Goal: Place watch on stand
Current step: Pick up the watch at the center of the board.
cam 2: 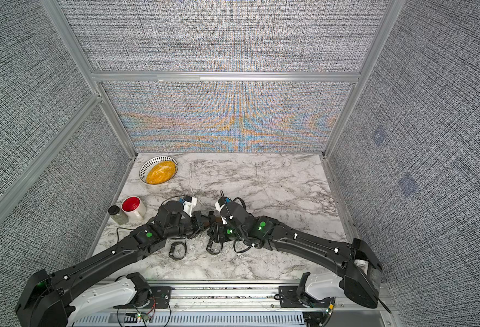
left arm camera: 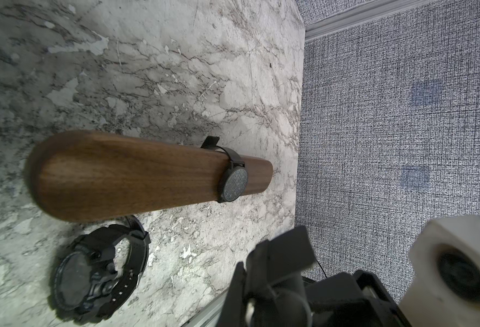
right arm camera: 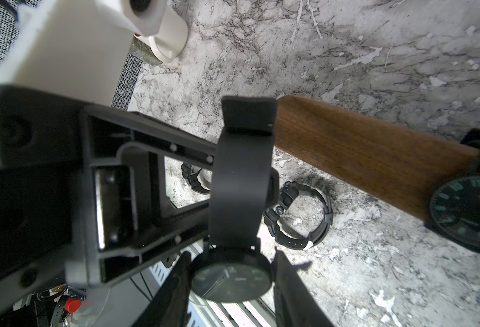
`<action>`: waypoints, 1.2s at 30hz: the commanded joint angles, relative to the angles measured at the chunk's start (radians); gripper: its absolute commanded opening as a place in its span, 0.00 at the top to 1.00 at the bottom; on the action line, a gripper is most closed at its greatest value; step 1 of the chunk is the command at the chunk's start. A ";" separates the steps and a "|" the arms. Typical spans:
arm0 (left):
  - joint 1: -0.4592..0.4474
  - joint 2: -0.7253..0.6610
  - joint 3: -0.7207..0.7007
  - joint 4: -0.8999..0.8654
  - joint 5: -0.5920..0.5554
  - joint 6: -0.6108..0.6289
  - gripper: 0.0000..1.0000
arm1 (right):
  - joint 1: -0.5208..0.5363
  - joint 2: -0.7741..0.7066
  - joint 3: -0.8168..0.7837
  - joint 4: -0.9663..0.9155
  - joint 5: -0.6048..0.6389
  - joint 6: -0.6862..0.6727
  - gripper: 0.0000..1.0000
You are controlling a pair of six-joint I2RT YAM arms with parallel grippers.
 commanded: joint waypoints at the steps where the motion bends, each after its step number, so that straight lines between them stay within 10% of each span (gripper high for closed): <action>1: -0.001 0.001 -0.002 0.030 0.010 0.000 1.00 | 0.001 -0.002 0.012 -0.002 0.003 0.000 0.61; 9: -0.001 0.000 -0.004 0.030 0.007 0.000 1.00 | 0.006 0.001 0.019 -0.017 0.000 0.000 0.42; 36: -0.001 -0.023 -0.024 0.033 -0.004 -0.016 1.00 | 0.024 0.006 0.036 -0.062 0.054 0.019 0.37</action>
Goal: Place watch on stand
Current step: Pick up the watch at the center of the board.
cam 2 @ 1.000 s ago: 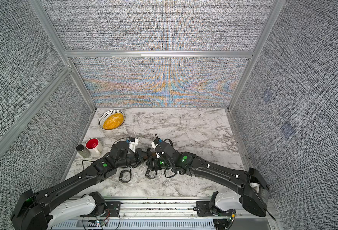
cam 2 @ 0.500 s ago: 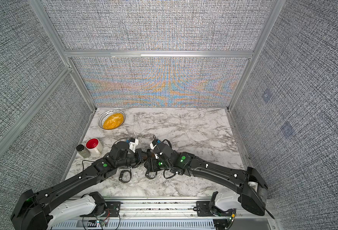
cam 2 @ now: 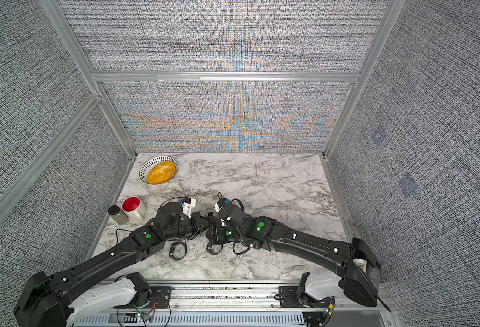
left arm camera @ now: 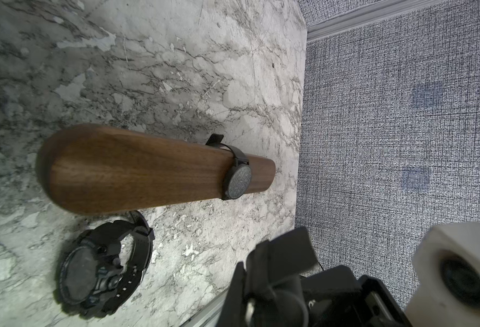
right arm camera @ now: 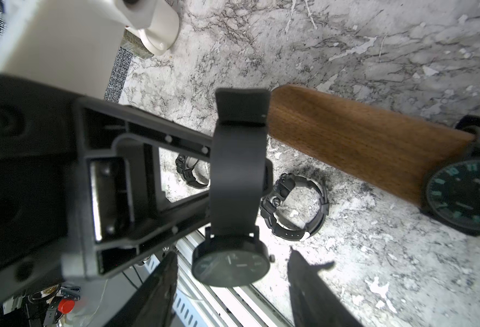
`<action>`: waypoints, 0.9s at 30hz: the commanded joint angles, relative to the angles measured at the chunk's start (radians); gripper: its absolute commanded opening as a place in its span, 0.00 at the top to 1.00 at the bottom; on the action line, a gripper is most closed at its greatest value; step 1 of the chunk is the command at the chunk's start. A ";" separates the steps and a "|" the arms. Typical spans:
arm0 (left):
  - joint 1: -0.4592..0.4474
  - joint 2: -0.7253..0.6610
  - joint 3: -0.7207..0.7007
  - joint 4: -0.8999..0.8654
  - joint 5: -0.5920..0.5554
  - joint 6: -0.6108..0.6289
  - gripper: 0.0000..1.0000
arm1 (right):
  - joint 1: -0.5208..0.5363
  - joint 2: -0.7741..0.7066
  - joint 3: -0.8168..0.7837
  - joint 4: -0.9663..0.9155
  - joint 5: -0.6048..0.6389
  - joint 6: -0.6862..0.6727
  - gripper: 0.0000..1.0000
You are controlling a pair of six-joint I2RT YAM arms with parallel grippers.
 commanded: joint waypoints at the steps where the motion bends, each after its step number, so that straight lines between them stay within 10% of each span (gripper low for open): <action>1: -0.001 -0.003 -0.001 0.030 0.001 -0.004 1.00 | 0.001 -0.002 0.012 -0.007 0.020 0.007 0.37; 27: -0.001 -0.009 -0.003 0.033 -0.001 -0.007 1.00 | 0.020 0.031 0.023 0.005 0.025 0.006 0.36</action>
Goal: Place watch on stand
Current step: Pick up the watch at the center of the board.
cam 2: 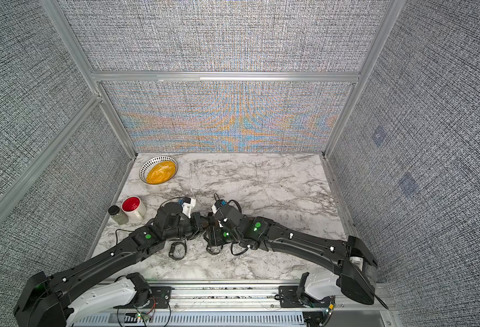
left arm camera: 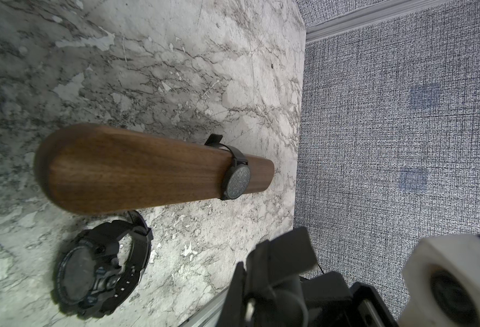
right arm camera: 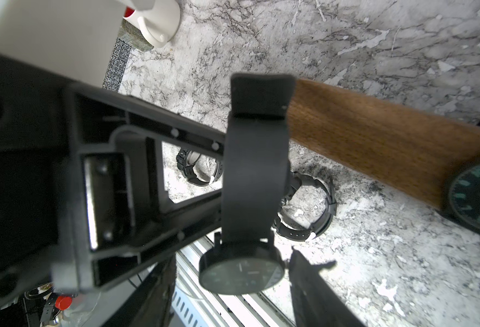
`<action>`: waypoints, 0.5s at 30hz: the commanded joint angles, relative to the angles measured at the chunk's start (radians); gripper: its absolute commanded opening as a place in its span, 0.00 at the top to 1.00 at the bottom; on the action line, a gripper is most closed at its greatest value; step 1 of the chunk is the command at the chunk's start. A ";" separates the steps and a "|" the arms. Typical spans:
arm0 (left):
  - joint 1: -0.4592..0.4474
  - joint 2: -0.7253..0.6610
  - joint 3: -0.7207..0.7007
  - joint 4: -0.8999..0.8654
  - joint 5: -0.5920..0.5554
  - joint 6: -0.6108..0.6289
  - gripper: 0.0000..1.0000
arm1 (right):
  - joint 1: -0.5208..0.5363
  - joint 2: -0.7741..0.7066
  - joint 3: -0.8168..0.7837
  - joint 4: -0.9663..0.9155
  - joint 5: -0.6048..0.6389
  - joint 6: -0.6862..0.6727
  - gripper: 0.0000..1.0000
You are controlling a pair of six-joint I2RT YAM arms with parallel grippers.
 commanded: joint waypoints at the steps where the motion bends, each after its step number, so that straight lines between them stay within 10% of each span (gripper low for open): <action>1: -0.001 -0.005 -0.001 0.028 -0.001 0.000 1.00 | 0.000 0.004 0.008 0.008 0.015 0.005 0.37; 15: -0.001 -0.002 0.004 0.029 -0.001 0.001 1.00 | 0.000 0.013 0.019 0.002 0.032 0.006 0.43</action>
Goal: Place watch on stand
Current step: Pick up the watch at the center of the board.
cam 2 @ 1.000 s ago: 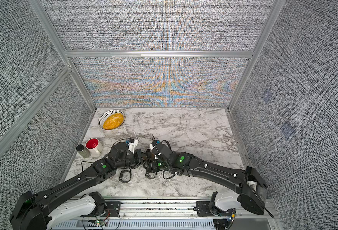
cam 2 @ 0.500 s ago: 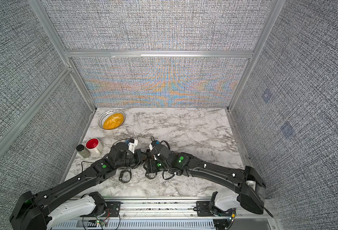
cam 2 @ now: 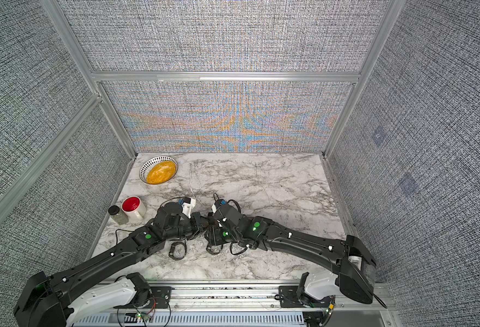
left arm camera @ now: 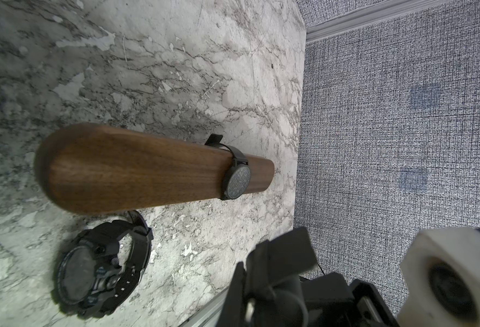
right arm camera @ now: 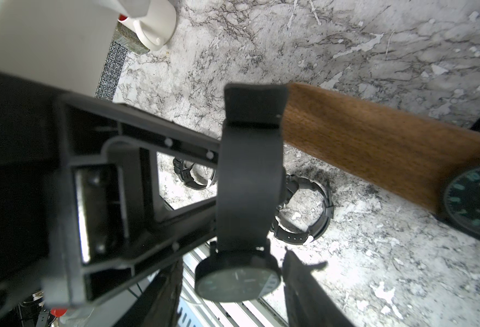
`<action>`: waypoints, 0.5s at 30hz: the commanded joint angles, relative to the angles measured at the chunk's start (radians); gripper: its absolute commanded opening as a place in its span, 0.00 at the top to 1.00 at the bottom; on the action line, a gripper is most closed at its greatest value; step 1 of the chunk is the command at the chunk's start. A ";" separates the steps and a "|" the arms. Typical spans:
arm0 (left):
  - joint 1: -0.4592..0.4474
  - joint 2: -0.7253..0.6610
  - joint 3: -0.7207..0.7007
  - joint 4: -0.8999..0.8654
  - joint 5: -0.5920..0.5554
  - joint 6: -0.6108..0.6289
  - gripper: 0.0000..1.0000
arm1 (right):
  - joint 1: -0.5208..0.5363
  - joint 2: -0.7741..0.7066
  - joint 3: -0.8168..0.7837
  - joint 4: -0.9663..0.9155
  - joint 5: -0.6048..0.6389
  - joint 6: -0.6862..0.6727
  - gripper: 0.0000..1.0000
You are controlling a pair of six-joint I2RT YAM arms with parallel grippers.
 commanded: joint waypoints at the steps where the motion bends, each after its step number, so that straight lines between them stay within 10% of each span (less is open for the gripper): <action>1: -0.001 -0.002 0.004 0.029 -0.001 0.000 1.00 | 0.000 0.000 0.011 0.000 0.020 0.003 0.45; 15: -0.001 -0.005 0.002 0.024 -0.001 0.002 1.00 | 0.000 -0.010 0.002 -0.005 0.025 0.008 0.56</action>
